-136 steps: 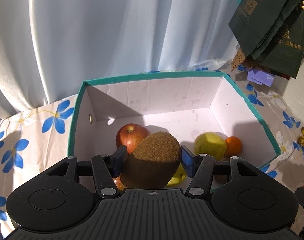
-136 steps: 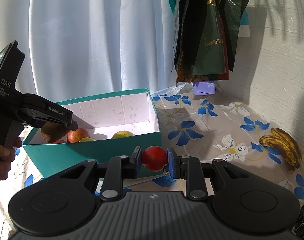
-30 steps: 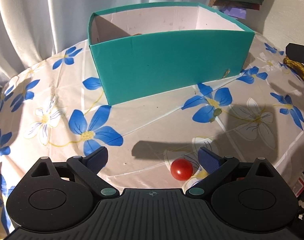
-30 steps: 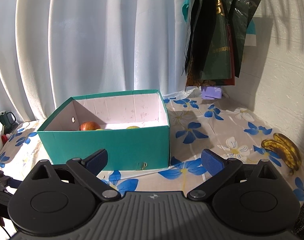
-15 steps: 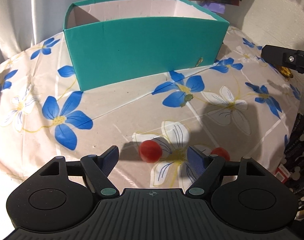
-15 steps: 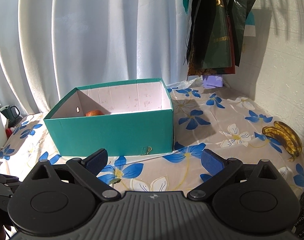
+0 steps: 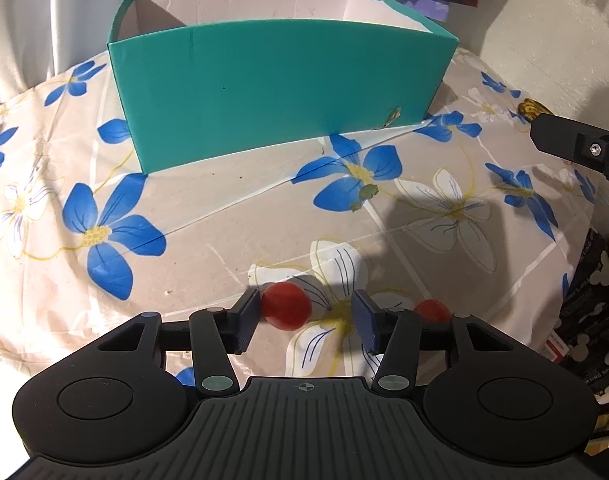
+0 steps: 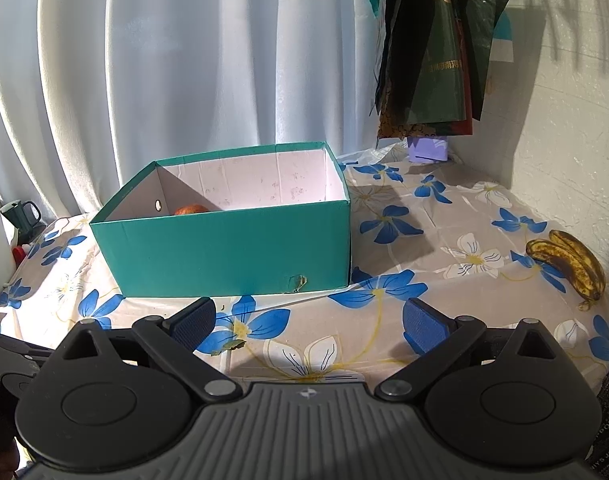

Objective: Organize fruits
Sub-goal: 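Grasp a red cherry tomato on the cloth with the left gripper, then grasp another cherry tomato with the right gripper while the left gripper holds its tomato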

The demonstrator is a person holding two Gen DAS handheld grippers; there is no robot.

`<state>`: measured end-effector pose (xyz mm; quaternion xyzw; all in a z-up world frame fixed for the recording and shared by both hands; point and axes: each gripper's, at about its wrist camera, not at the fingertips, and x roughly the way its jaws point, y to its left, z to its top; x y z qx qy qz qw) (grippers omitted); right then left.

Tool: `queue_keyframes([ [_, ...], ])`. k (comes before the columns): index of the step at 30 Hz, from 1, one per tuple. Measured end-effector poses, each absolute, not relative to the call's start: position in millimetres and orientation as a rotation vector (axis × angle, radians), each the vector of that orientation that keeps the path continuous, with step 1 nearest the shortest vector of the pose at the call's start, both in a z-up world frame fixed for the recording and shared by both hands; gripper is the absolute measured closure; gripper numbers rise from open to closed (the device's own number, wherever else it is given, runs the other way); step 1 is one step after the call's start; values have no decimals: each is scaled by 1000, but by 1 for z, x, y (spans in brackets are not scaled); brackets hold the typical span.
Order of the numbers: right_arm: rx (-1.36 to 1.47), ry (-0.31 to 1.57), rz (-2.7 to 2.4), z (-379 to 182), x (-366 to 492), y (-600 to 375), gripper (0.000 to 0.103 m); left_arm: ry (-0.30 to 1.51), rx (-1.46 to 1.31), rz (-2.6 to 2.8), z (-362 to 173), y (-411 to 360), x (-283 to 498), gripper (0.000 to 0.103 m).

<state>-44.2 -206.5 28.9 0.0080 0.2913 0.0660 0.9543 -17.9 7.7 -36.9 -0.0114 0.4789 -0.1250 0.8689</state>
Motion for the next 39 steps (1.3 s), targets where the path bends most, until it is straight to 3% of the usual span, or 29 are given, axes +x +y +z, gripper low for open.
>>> queue_keyframes([
  [3, 20, 599, 134, 28, -44, -206, 3, 995, -24, -248, -37, 11, -17, 73],
  [18, -100, 708, 200, 6, -51, -177, 5, 930, -128, -170, 4, 33, -20, 74],
  [21, -136, 745, 242, -4, -52, -167, 13, 906, -135, -170, 12, 35, -22, 74],
  [23, -166, 770, 263, -11, -53, -160, 26, 900, -141, -166, 14, 37, -23, 74],
  [26, -154, 814, 295, -19, -52, -156, 37, 906, -154, -162, 14, 41, -24, 74],
  [39, -133, 930, 415, -39, -48, -138, 58, 925, -177, -163, 10, 48, -24, 74],
])
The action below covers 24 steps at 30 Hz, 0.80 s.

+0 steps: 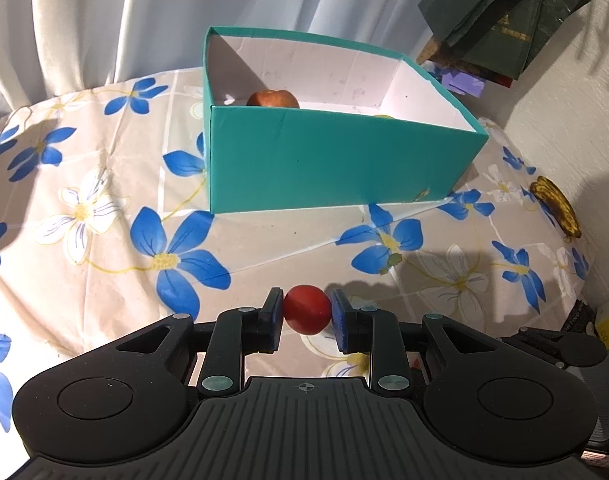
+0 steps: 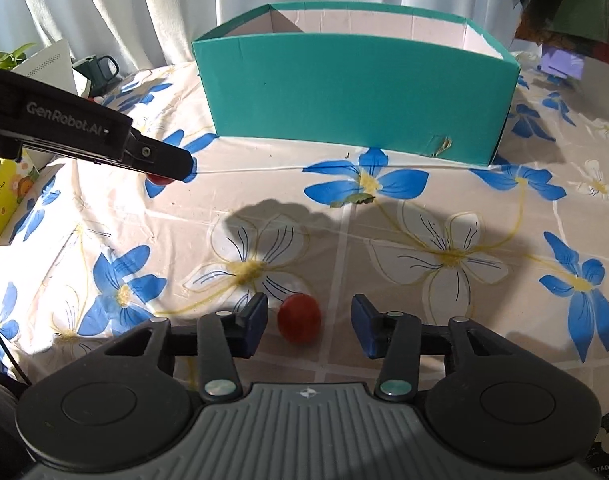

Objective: Organize fruits
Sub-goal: 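Grasp another cherry tomato with the right gripper while the left gripper holds its tomato, then lower the tomato into the teal box and open the left gripper while the right gripper holds its tomato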

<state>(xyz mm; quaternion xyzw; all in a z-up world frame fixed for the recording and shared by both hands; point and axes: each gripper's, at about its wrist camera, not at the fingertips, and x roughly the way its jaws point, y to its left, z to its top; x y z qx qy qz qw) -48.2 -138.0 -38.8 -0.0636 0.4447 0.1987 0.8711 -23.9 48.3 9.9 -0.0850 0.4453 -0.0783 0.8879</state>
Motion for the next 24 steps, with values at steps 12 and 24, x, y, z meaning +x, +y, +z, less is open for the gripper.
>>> queue_keyframes([
  [12, -176, 897, 360, -37, -48, -140, 80, 923, -173, -174, 14, 47, -20, 74],
  [24, -38, 728, 178, 12, -38, -187, 80, 815, -123, -185, 68, 24, 10, 74],
])
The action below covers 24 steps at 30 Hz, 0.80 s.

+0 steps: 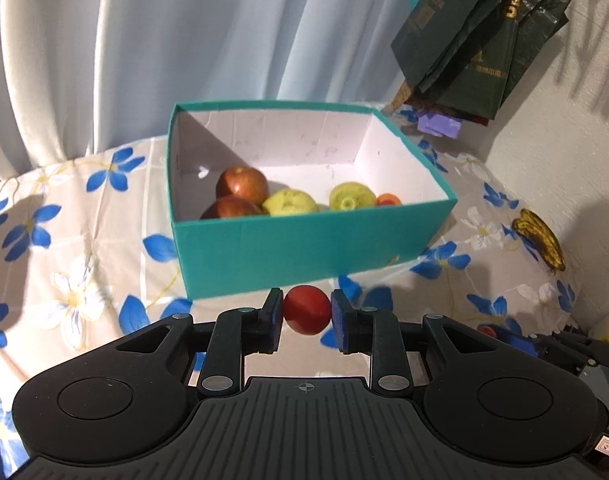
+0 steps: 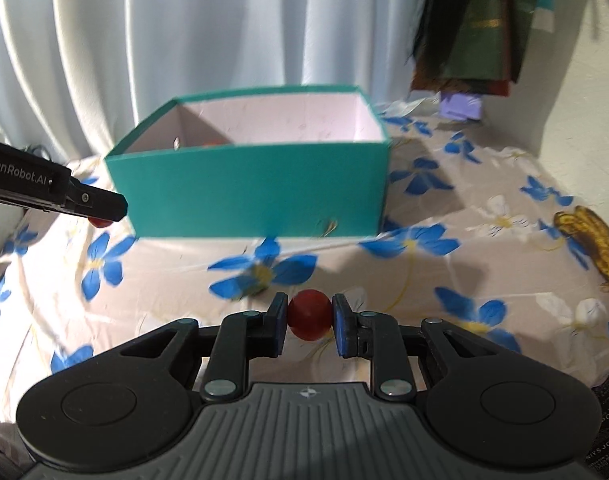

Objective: Organize fruits
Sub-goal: 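Lower the tomato into the teal box and open the left gripper while the right gripper holds its tomato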

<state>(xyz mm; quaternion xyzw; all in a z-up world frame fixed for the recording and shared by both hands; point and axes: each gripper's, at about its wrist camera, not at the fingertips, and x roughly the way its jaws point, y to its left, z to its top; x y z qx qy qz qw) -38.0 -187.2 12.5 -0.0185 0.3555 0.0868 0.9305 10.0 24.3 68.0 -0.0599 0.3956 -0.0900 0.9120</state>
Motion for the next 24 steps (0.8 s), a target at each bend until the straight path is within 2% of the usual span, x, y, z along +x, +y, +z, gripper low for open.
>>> queue_keyframes([
  [11, 45, 634, 84, 36, -24, -221, 80, 714, -39, -58, 109, 0, 79, 74],
  [24, 79, 614, 32, 37, -12, -230, 80, 763, 4, -56, 77, -23, 137, 74],
])
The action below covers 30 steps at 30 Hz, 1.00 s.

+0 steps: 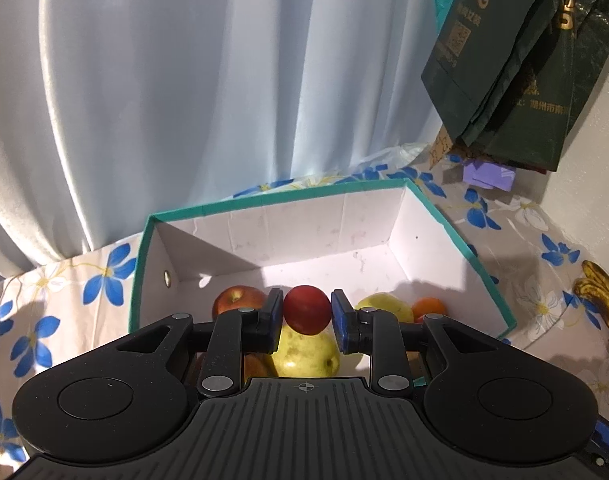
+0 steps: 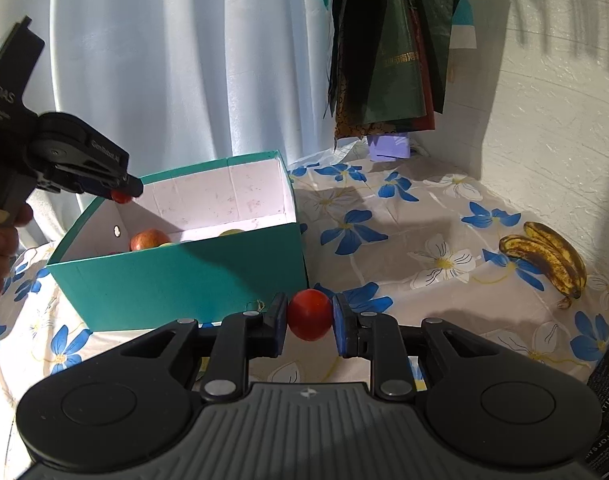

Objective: Organize fruits
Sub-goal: 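Lower the tomato into the teal box and open the left gripper while the right gripper holds its tomato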

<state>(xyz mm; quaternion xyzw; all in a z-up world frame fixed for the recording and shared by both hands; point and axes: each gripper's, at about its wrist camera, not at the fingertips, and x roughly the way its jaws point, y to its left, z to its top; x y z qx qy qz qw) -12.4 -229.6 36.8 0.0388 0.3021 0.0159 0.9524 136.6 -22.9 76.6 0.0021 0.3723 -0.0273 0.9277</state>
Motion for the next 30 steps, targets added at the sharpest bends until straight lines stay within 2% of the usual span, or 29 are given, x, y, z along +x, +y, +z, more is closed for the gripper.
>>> queue_keyframes([
  [14, 84, 623, 6, 37, 1, -226, 80, 831, 10, -39, 39, -18, 171, 74],
  [30, 70, 613, 5, 43, 11, -218, 80, 872, -4, -30, 20, -10, 186, 74],
])
